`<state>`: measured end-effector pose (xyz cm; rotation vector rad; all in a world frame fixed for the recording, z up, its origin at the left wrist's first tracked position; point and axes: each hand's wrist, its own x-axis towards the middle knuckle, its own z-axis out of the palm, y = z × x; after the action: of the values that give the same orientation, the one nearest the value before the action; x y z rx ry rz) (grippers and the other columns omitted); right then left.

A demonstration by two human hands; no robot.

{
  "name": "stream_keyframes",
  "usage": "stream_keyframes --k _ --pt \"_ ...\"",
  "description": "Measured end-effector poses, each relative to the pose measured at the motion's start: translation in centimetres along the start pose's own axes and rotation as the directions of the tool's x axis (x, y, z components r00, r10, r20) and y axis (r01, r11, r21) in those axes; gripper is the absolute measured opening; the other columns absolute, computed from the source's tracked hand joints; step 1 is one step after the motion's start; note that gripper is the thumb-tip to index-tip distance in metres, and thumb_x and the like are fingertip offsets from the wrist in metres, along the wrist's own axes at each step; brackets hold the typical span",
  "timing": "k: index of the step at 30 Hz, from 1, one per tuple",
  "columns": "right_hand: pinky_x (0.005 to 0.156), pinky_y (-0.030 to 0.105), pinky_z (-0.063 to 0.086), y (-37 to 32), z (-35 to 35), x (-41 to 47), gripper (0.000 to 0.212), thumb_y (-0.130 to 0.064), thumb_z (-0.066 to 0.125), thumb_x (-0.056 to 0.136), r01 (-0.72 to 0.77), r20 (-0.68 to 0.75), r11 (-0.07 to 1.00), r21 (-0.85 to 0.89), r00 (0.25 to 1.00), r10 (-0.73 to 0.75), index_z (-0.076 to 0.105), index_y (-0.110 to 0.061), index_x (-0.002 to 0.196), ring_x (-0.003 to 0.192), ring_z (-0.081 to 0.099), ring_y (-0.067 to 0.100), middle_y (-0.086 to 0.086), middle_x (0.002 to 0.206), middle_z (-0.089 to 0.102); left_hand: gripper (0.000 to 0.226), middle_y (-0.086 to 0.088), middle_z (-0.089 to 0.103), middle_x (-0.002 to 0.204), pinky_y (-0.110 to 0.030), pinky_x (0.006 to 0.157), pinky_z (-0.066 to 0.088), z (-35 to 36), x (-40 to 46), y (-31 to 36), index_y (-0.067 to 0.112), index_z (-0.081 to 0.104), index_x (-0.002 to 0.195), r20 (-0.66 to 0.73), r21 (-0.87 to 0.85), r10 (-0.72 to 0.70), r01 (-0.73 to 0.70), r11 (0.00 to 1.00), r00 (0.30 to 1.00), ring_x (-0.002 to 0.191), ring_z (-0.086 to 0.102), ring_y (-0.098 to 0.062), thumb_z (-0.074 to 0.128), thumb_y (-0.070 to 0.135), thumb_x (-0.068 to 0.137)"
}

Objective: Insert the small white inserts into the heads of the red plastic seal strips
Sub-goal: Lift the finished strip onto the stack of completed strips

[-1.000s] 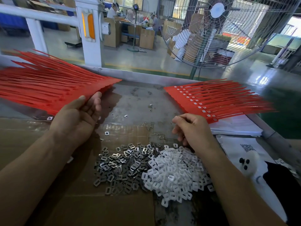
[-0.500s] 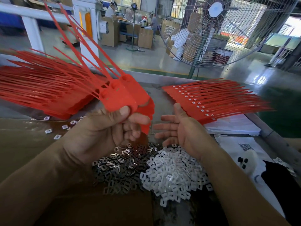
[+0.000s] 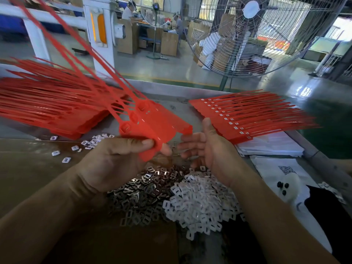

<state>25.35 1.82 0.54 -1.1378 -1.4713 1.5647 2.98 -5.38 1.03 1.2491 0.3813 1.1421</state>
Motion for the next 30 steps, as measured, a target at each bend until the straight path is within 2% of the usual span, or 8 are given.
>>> stream_keyframes --k 4,9,11,13,16,20,25,30 --pt "0.052 0.029 0.057 -0.1 0.2 0.3 0.082 -0.069 0.047 0.08 -0.093 -0.032 0.955 0.282 0.994 0.106 0.062 0.003 0.116 0.075 0.075 0.026 0.021 0.1 0.077 0.019 -0.005 0.074 0.082 -0.063 0.114 0.027 -0.4 -0.2 0.2 0.008 0.077 0.087 0.057 -0.101 -0.046 0.051 0.994 0.997 0.081 0.071 -0.015 0.065 0.02 0.08" --pt "0.044 0.017 0.05 0.1 -0.6 0.2 0.005 -0.008 0.06 0.096 0.016 -0.144 0.889 0.457 0.988 0.056 0.064 -0.005 0.097 0.056 0.068 0.01 0.004 0.071 0.073 0.013 -0.008 0.069 0.071 -0.054 0.109 0.039 -0.3 -0.3 0.4 0.008 0.075 0.075 -0.054 -0.097 -0.119 0.113 0.989 0.991 0.068 0.067 -0.016 0.064 0.01 0.069" --pt "0.042 0.016 0.046 0.1 -1.1 0.3 0.014 -0.005 0.066 0.084 0.063 -0.179 0.867 0.494 0.983 0.031 0.065 -0.007 0.098 0.053 0.065 0.008 0.003 0.067 0.07 0.016 -0.009 0.068 0.073 -0.037 0.089 0.052 -0.7 -0.3 0.5 0.006 0.074 0.077 -0.16 -0.142 -0.118 0.096 0.985 0.98 0.067 0.067 -0.017 0.062 0.011 0.068" --pt "0.041 0.017 0.045 0.0 -1.7 0.4 0.019 -0.001 0.067 0.084 0.113 -0.246 0.857 0.504 0.969 0.017 0.063 -0.01 0.1 0.053 0.063 0.01 0.006 0.066 0.068 0.027 -0.011 0.069 0.077 -0.046 0.094 0.052 -1.4 0.0 0.7 0.004 0.073 0.086 -0.253 -0.116 -0.073 0.045 0.992 0.965 0.072 0.069 -0.02 0.049 0.009 0.075" --pt "0.041 0.019 0.045 0.0 -2.6 0.6 0.019 0.005 0.062 0.094 0.151 -0.357 0.881 0.449 0.934 0.022 0.059 -0.011 0.103 0.051 0.063 0.012 0.012 0.071 0.066 0.032 -0.02 0.07 0.098 -0.05 0.089 0.053 -2.6 0.8 0.4 -0.003 0.067 0.108 -0.46 0.083 -0.031 0.077 0.994 0.888 0.089 0.07 -0.031 0.049 0.012 0.088" --pt "0.043 0.023 0.048 0.7 -3.4 1.1 0.018 0.004 0.065 0.094 0.138 -0.462 0.951 0.275 0.887 0.005 0.063 -0.011 0.104 0.048 0.057 0.014 0.015 0.075 0.065 0.029 -0.021 0.073 0.086 -0.046 0.075 0.049 -4.0 0.3 -0.8 0.008 0.074 0.092 -0.651 0.315 -0.057 0.338 0.887 0.757 0.074 0.062 -0.033 0.063 0.035 0.088" --pt "0.046 0.026 0.052 1.5 -4.0 1.5 0.017 0.002 0.068 0.093 0.104 -0.495 0.991 0.083 0.867 -0.05 0.066 -0.012 0.103 0.058 0.07 0.016 0.008 0.086 0.072 0.018 -0.002 0.075 0.084 -0.034 0.066 0.054 -4.4 0.2 -1.0 0.029 0.07 0.107 -0.62 0.499 0.079 0.314 0.808 0.781 0.072 0.069 -0.016 0.067 0.022 0.091" --pt "0.049 0.026 0.052 1.6 -4.1 1.4 0.022 -0.003 0.068 0.094 0.093 -0.496 0.995 -0.047 0.862 -0.104 0.066 -0.018 0.11 0.065 0.069 0.016 0.005 0.1 0.076 0.042 -0.006 0.075 0.103 -0.033 0.08 0.06 -4.4 0.4 -1.0 0.019 0.062 0.125 -0.573 0.506 0.164 0.189 0.841 0.803 0.095 0.073 -0.024 0.062 -0.005 0.091"
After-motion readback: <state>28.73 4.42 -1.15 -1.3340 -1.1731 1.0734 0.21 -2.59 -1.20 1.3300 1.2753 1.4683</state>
